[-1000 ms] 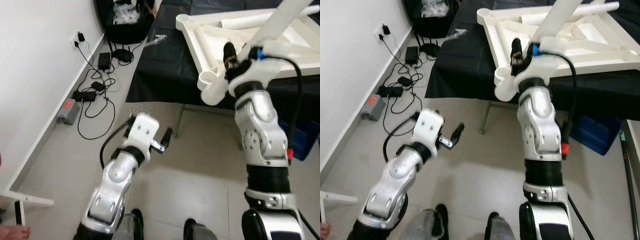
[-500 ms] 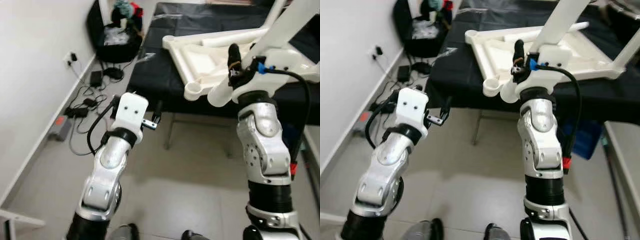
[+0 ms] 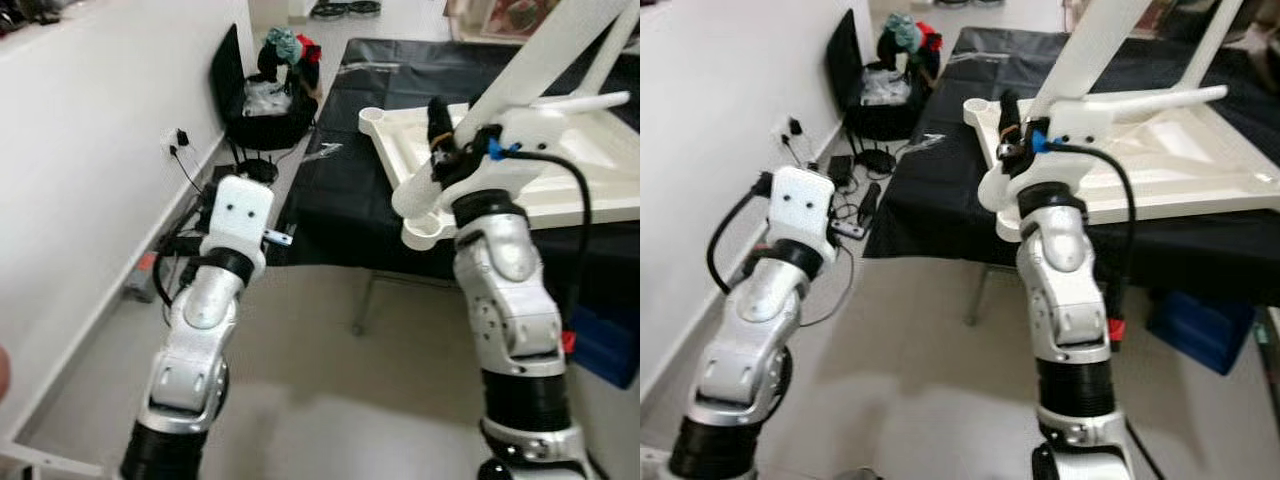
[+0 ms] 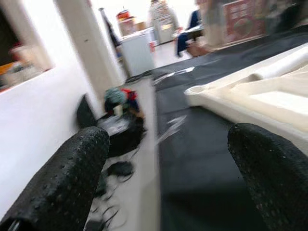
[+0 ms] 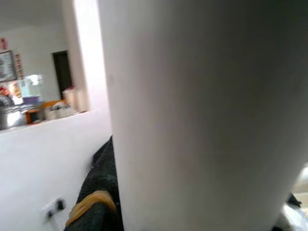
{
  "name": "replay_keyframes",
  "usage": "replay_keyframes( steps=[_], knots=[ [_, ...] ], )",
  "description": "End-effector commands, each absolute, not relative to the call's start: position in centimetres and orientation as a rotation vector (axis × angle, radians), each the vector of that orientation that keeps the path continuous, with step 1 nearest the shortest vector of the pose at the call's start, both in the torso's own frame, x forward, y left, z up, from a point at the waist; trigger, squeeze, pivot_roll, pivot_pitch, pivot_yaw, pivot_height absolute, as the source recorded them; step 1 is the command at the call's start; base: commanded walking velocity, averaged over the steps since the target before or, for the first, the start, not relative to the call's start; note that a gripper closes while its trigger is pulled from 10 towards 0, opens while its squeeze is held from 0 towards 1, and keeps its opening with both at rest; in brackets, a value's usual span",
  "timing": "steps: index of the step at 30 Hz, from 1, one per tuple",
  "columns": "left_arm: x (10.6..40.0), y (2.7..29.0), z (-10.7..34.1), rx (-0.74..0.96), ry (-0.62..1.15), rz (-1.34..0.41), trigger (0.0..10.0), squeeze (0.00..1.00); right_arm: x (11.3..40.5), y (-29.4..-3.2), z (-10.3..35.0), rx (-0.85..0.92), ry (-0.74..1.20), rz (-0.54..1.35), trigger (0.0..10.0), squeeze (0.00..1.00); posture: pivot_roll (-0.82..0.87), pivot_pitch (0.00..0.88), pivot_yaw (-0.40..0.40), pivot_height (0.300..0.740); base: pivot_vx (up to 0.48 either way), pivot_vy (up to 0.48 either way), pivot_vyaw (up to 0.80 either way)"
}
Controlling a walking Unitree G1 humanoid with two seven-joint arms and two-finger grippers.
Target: Building children table
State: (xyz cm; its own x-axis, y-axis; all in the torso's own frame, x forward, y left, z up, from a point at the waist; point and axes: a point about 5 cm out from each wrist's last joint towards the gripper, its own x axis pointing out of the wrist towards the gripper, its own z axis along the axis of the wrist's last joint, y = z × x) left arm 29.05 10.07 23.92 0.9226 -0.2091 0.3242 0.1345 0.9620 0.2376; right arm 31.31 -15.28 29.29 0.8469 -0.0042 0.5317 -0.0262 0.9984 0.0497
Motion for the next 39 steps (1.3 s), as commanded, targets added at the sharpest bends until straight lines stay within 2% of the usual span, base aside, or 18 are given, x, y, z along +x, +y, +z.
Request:
replay_keyframes(
  steps=[1, 4, 12, 24, 30, 39],
  knots=[
    [29.0, 9.6, 24.0, 0.232, -0.36, -0.187, 10.0, 0.0, 31.3, -15.8, 30.0, 0.05, -0.589, -0.008, 10.0, 0.0, 0.13, 0.122, -0.009, 0.74, 0.442, 0.0, 0.0],
    [29.1, 9.7, 24.1, 0.218, -0.361, -0.181, 10.0, 0.0, 31.3, -15.8, 30.1, 0.051, -0.593, -0.007, 10.0, 0.0, 0.13, 0.123, -0.011, 0.74, 0.377, -0.18, 0.0],
    [29.4, 9.9, 24.4, 0.192, -0.356, -0.168, 10.0, 0.0, 31.5, -15.7, 30.7, 0.054, -0.608, 0.007, 10.0, 0.0, 0.13, 0.12, -0.013, 0.74, 0.0, 0.0, 0.0],
    [29.4, 9.8, 24.0, 0.218, -0.347, -0.201, 10.0, 0.0, 31.5, -15.7, 30.3, 0.06, -0.591, 0.007, 10.0, 0.0, 0.14, 0.124, -0.014, 0.74, 0.0, -0.372, 0.0],
    [29.6, 10.2, 23.9, 0.206, -0.334, -0.178, 10.0, 0.0, 31.6, -15.8, 30.2, 0.058, -0.582, 0.009, 10.0, 0.0, 0.14, 0.128, -0.012, 0.74, 0.291, -0.379, 0.0],
    [29.4, 10.8, 23.1, 0.146, -0.281, -0.141, 10.0, 0.0, 32.2, -16.2, 30.3, 0.046, -0.558, 0.035, 10.0, 0.0, 0.14, 0.131, -0.022, 0.74, 0.0, 0.0, 0.0]
  ],
)
